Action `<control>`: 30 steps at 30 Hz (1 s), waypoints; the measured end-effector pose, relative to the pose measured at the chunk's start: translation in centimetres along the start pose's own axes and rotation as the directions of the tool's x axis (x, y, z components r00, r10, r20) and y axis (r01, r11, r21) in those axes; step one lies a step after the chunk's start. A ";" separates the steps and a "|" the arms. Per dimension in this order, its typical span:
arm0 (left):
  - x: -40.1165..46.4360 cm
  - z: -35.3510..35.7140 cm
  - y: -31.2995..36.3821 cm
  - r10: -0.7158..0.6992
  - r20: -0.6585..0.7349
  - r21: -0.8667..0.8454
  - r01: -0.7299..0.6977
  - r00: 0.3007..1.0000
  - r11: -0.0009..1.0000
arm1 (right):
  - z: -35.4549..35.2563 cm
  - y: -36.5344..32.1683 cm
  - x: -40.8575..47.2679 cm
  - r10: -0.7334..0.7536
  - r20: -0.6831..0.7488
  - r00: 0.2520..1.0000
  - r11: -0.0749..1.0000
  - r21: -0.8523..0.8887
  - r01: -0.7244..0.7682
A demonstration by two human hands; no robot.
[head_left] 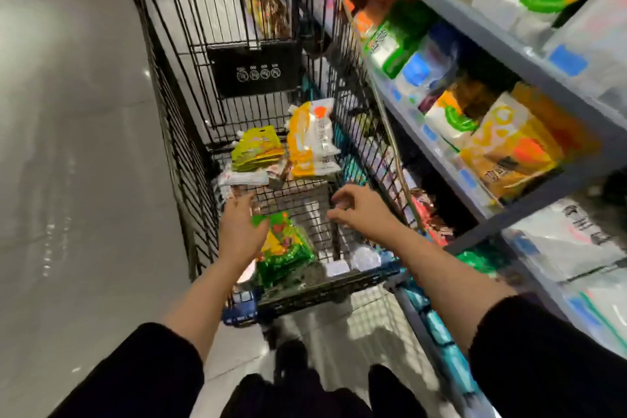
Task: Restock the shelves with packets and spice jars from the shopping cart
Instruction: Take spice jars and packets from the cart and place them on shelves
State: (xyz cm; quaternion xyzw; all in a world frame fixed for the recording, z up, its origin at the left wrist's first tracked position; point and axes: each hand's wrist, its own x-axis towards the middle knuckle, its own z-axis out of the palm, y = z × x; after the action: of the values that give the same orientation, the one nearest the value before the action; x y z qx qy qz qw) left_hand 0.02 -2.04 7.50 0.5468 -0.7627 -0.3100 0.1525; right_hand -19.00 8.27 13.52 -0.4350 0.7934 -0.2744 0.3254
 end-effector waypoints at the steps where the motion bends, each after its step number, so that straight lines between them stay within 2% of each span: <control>1: 0.3 0.4 -0.5 -0.029 0.020 0.026 0.029 0.999 0.999 | 0.7 0.6 0.8 0.025 0.033 0.999 1.000 -0.003 -0.025; 7: 1.7 3.9 -3.0 -0.212 0.148 0.102 0.198 0.966 0.975 | 3.8 4.2 6.3 0.148 0.186 0.971 0.986 -0.102 -0.131; 11: 2.3 5.7 -4.1 -0.278 0.179 0.134 0.256 0.944 0.957 | 5.9 6.2 10.7 0.165 0.285 0.944 0.979 -0.161 -0.123; 19: 4.3 8.0 -6.4 -0.374 0.190 0.170 0.345 0.908 0.923 | 13.0 8.6 15.5 0.222 0.531 0.818 0.963 -0.252 -0.098; 21: 4.4 8.5 -7.0 -0.399 0.196 0.179 0.368 0.896 0.913 | 14.6 9.0 15.5 0.253 0.511 0.822 0.958 -0.252 -0.138; 24: 3.9 9.1 -7.8 -0.402 0.215 0.231 0.354 0.890 0.906 | 16.4 9.3 15.4 0.312 0.394 0.865 0.938 -0.272 -0.214; 27: 3.6 9.5 -8.4 -0.410 0.199 0.211 0.370 0.890 0.905 | 17.8 9.1 15.3 0.384 0.343 0.857 0.913 -0.278 -0.298; 30: 4.0 9.8 -8.5 -0.426 0.171 0.173 0.399 0.888 0.901 | 19.0 9.0 15.3 0.377 0.324 0.868 0.910 -0.303 -0.282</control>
State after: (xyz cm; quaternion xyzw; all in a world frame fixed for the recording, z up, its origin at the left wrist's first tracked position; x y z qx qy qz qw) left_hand -0.66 -4.52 -5.83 0.6706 -0.6593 -0.3384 -0.0329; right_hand -15.59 -3.68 -9.32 -0.3733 0.8071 -0.0258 0.4567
